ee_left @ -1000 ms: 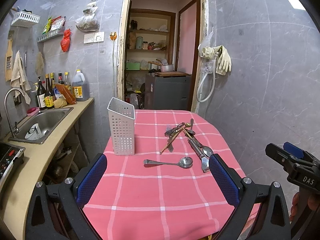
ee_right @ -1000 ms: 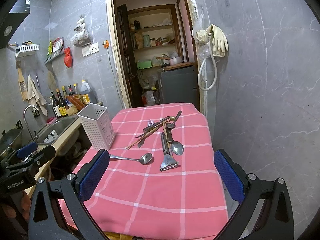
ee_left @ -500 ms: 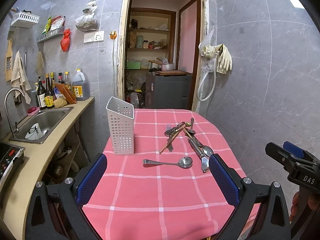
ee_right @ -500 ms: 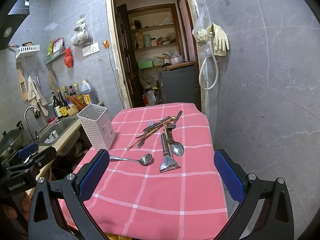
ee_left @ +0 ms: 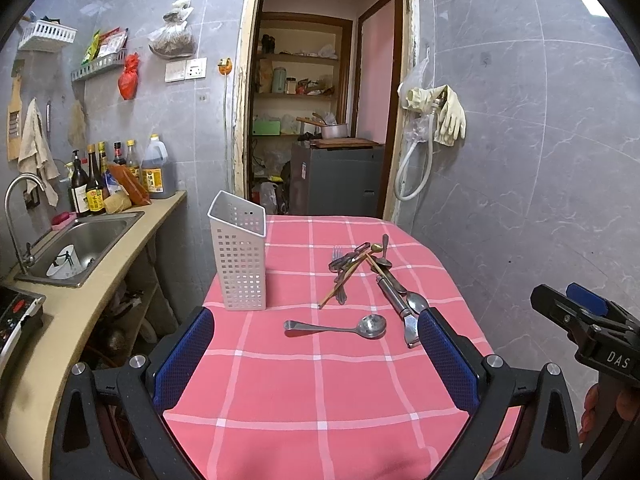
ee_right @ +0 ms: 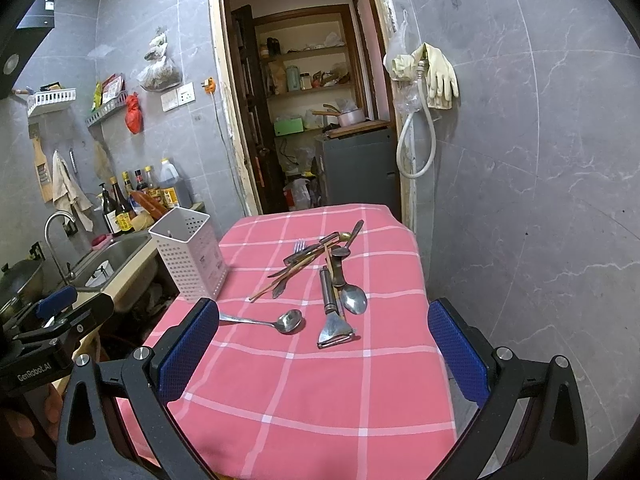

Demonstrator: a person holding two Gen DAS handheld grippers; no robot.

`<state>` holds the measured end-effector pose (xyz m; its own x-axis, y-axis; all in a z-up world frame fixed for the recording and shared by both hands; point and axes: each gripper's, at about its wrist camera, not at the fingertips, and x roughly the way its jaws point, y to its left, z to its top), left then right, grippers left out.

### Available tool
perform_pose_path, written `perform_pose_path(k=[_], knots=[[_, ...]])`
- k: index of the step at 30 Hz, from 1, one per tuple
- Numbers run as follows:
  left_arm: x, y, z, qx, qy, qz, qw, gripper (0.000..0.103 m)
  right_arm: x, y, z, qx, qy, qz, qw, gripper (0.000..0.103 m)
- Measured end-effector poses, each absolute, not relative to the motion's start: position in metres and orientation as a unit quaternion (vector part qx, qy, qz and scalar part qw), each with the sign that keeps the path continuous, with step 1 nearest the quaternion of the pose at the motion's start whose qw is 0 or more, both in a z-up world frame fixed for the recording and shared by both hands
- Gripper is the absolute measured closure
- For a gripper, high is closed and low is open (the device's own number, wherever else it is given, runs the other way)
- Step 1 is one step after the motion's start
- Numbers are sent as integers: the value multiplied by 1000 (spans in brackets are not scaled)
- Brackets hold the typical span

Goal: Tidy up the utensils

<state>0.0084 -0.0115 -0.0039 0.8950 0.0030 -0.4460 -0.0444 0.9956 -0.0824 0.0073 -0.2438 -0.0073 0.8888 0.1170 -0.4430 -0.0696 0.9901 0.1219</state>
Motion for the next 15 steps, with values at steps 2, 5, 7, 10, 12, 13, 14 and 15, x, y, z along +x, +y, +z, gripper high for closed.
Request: perform_pose_path(k=[2, 5, 7, 10, 12, 13, 14, 15], knots=[[10, -10, -4, -45, 230, 11, 972, 1, 7, -243, -11, 51, 231, 47, 970, 1], [21, -7, -6, -46, 234, 9, 971, 1, 18, -235, -7, 52, 233, 45, 970, 1], [25, -5, -6, -46, 236, 8, 971, 1, 19, -233, -7, 54, 234, 43, 970, 1], [32, 0, -8, -47, 239, 4, 970, 1, 21, -227, -7, 56, 236, 39, 969, 1], [38, 1, -8, -47, 243, 1, 969, 1, 25, -225, -6, 59, 237, 36, 969, 1], [41, 4, -9, -48, 245, -1, 968, 1, 28, -224, -6, 60, 238, 34, 969, 1], [44, 5, -9, -47, 247, -3, 968, 1, 29, -222, -6, 61, 238, 31, 969, 1], [47, 6, -9, -47, 248, -5, 968, 1, 34, -225, -4, 64, 238, 29, 969, 1]])
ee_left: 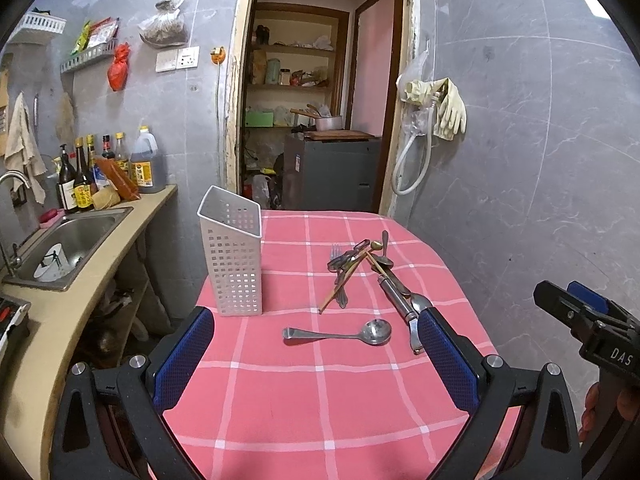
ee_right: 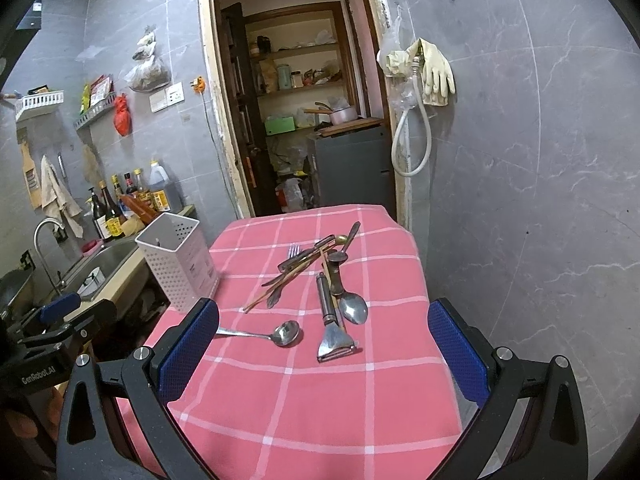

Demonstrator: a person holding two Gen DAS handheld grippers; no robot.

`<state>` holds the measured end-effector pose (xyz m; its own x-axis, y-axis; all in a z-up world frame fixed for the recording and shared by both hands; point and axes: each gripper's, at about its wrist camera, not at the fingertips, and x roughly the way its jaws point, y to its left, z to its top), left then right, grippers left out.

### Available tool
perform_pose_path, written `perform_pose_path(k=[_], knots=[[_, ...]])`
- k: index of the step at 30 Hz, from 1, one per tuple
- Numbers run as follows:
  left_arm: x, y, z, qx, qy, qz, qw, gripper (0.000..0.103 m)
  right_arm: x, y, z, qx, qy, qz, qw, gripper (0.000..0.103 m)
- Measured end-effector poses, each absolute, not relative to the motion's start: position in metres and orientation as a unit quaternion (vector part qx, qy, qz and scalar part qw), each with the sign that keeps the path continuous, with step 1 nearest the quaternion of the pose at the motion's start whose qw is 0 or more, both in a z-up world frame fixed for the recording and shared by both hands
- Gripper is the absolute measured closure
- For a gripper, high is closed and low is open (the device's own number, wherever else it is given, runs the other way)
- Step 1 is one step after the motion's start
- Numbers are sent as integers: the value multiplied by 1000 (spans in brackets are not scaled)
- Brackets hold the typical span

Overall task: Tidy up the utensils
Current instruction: 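Grasp the silver spoon with the left tool while the right tool grasps the ring-topped metal tool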

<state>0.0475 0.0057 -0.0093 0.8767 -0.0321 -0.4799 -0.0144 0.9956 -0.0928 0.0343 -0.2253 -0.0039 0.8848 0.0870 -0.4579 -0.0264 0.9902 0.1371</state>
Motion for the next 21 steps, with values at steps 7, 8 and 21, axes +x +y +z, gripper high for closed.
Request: perform_pose_path(k=[7, 8, 21], knots=[[76, 18, -12, -43, 263, -23, 964, 1, 53, -210, -1, 72, 243, 7, 967, 1], [81, 21, -13, -43, 265, -26, 963, 1, 56, -208, 0, 72, 244, 4, 967, 1], [134, 28, -20, -59, 272, -36, 960, 1, 115, -210, 5, 54, 251, 24, 966, 1]])
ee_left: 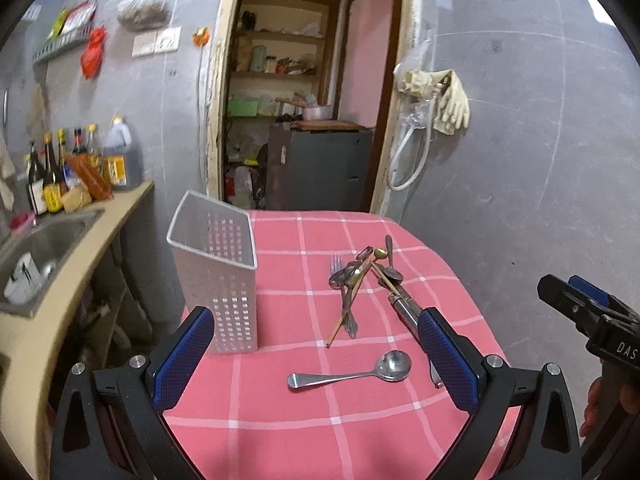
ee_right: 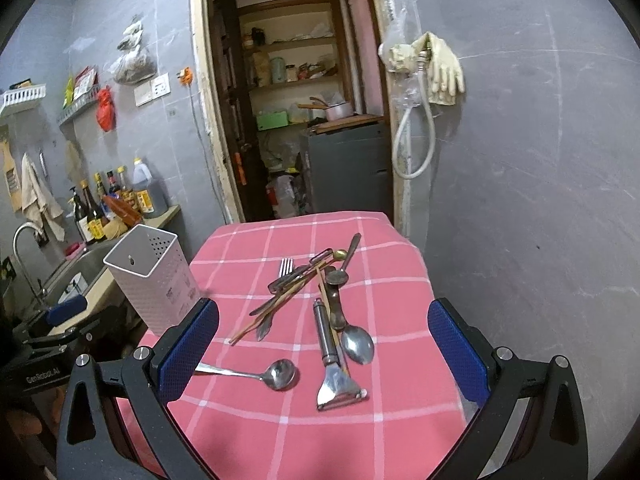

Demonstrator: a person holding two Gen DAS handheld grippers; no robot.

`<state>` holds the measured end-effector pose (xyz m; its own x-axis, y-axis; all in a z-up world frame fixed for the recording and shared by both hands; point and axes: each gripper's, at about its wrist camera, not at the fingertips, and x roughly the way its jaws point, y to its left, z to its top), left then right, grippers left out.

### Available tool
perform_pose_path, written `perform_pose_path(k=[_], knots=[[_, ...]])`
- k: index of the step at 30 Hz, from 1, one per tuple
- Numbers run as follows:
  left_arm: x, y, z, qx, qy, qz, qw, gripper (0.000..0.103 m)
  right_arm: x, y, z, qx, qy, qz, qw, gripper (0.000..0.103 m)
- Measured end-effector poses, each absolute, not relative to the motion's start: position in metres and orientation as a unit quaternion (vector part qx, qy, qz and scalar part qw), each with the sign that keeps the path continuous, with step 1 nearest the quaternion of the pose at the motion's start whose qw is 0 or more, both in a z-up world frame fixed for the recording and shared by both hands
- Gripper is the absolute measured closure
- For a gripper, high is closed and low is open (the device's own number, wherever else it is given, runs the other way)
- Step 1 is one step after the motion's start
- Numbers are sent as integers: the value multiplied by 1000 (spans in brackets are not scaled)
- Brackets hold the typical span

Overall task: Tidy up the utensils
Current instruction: 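Grasp the silver spoon with the left tool while the right tool grasps the ring-topped metal tool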

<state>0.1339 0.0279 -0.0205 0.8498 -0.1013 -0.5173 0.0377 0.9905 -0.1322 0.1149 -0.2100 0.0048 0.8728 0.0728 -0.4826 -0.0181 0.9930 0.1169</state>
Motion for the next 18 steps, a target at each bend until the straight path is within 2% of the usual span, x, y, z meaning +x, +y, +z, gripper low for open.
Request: perform_pose_path(k=[9, 13, 14, 18], knots=[[159, 29, -63, -149, 345, 30, 926, 2, 180, -225, -14, 38, 272, 114, 955, 3], [169, 25, -89, -188, 369, 66, 908, 11, 214, -220, -34, 29, 298, 163, 940, 21], [171, 24, -94, -194, 372, 71, 905, 13, 219, -218, -39, 27, 304, 172, 937, 23], [178, 21, -120, -222, 388, 98, 889, 22, 249, -208, -68, 22, 333, 210, 919, 44]])
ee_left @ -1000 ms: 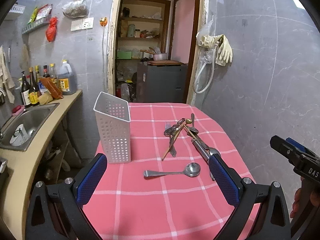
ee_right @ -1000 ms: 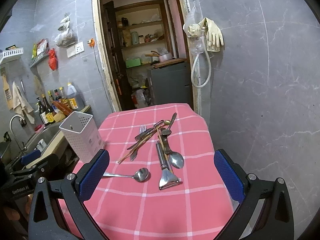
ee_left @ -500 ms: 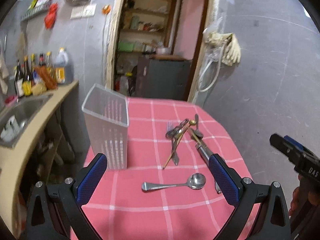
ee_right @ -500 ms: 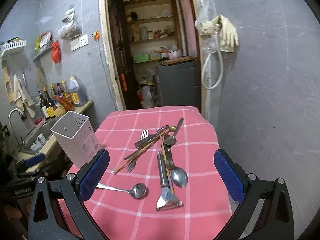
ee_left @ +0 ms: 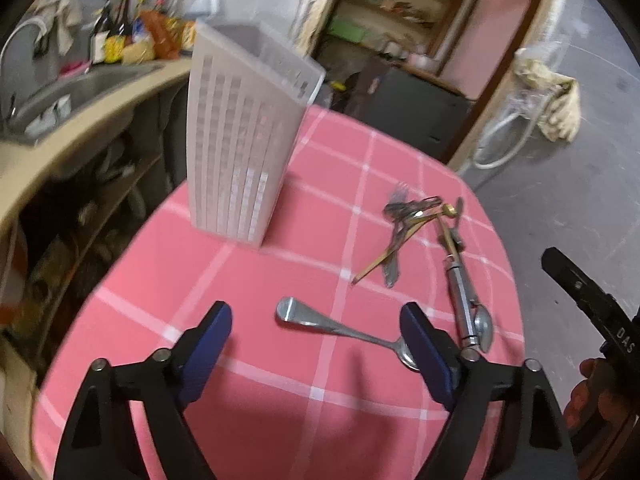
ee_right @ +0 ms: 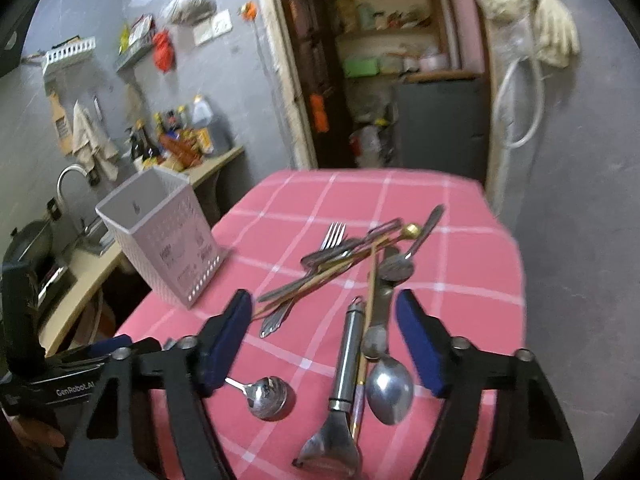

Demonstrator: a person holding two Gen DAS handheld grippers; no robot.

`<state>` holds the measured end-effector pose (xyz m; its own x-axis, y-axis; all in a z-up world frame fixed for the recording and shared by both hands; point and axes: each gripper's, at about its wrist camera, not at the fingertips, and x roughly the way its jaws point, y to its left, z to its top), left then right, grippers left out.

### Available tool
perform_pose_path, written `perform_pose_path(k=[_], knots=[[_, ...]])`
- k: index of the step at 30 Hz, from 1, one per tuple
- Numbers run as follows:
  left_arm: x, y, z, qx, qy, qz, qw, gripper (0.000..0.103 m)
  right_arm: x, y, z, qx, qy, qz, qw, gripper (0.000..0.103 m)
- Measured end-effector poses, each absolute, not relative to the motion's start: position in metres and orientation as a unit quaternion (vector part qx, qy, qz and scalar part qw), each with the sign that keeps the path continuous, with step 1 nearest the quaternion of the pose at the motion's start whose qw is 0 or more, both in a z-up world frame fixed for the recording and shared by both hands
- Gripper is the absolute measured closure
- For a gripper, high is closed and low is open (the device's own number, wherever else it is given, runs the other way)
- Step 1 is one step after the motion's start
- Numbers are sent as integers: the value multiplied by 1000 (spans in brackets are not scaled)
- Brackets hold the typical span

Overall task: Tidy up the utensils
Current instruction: 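Grasp the silver spoon with the left tool while the right tool grasps the ring-topped metal tool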

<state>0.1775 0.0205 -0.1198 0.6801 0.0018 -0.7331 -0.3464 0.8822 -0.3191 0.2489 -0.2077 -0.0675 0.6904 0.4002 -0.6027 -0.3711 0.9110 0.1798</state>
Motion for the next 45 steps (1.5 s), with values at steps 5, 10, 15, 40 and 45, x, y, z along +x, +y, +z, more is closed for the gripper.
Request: perform_pose_path(k=[5, 10, 15, 40, 45], knots=[[186, 19, -144, -257, 404, 112, 871, 36, 278, -193, -107, 23, 377, 236, 895, 65], [192, 23, -160, -306, 399, 111, 857, 48, 290, -187, -135, 19, 421, 238, 875, 70], [197, 28, -168, -335, 389, 113, 851, 71, 303, -184, -150, 2, 455, 217, 863, 73], [225, 36, -172, -377, 399, 71, 833, 93, 337, -158, -161, -12, 542, 241, 805, 79], [225, 32, -142, -323, 391, 48, 860, 97, 337, -160, -159, 11, 552, 220, 804, 86]])
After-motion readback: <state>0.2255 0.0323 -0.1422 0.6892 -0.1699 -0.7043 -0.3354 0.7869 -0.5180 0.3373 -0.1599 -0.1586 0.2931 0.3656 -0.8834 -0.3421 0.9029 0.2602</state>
